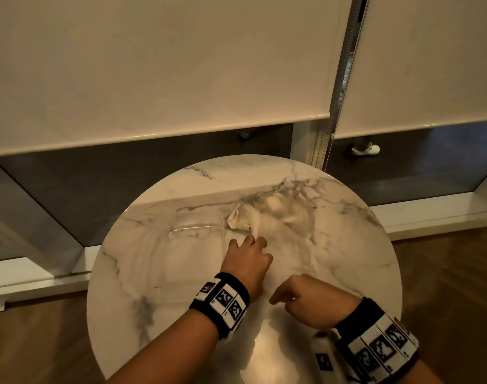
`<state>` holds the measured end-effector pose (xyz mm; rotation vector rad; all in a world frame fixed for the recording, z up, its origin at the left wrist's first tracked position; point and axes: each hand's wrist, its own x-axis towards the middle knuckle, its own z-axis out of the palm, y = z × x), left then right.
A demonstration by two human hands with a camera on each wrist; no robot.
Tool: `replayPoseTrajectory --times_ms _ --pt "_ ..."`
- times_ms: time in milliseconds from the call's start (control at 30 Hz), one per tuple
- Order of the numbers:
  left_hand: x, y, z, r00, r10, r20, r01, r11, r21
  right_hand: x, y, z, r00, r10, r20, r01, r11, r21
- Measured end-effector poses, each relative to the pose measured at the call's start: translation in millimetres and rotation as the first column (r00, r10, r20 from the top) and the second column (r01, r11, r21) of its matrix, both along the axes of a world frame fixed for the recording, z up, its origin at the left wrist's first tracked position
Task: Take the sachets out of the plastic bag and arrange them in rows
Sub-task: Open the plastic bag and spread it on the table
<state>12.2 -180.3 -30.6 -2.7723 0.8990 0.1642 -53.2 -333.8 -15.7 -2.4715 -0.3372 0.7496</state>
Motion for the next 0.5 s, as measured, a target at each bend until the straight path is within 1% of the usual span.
replayPoseTrajectory --times_ms 67,100,133,167,200,233,300,367,400,433,467,500 --pt "3.2 0.7 2.4 1.000 0.010 0.027 -0.009 0.999 -0.051 0.9 3.6 -7.8 1.000 -0.003 0.020 0.004 1.000 -0.023" --pt "4.7 1.8 5.4 0.999 0.024 0.025 -0.021 0.993 -0.117 1.3 6.0 -11.0 0.998 -0.021 0.052 0.021 1.000 -0.012" --pt "6.3 2.8 9.4 0.999 0.045 0.012 -0.041 0.976 -0.213 1.8 8.6 -14.7 0.994 -0.042 0.103 0.040 0.999 0.024" --pt "8.3 4.0 13.5 0.998 0.067 -0.006 -0.065 0.944 -0.324 2.2 11.6 -17.8 0.980 -0.076 0.183 0.062 0.995 0.082" --pt "10.1 5.1 17.7 0.996 0.086 -0.024 -0.088 0.896 -0.436 2.6 14.7 -20.0 0.950 -0.130 0.283 0.090 0.985 0.150" --pt "11.4 6.1 22.2 0.994 0.103 -0.038 -0.107 0.837 -0.537 3.2 17.3 -20.5 0.900 -0.203 0.385 0.126 0.968 0.215" --pt "10.8 7.5 30.9 0.992 0.116 -0.044 -0.114 0.710 -0.695 5.6 20.0 -18.7 0.750 -0.345 0.564 0.180 0.928 0.327" --pt "8.0 8.6 40.1 0.995 0.102 -0.022 -0.079 0.601 -0.795 9.3 20.5 -14.6 0.604 -0.429 0.671 0.184 0.895 0.406" --pt "6.5 9.2 44.9 0.996 0.092 -0.015 -0.064 0.564 -0.823 11.8 19.9 -13.0 0.550 -0.447 0.705 0.185 0.889 0.420" --pt "5.6 10.0 49.2 0.997 0.082 -0.008 -0.052 0.544 -0.838 14.7 19.0 -9.9 0.510 -0.458 0.728 0.191 0.885 0.424" --pt "5.2 11.0 52.6 0.997 0.073 0.006 -0.035 0.541 -0.841 17.5 17.7 -7.5 0.483 -0.468 0.740 0.206 0.882 0.423" --pt "5.2 11.9 55.0 0.997 0.068 0.029 -0.013 0.553 -0.833 20.1 15.8 -5.8 0.461 -0.476 0.749 0.227 0.879 0.420"
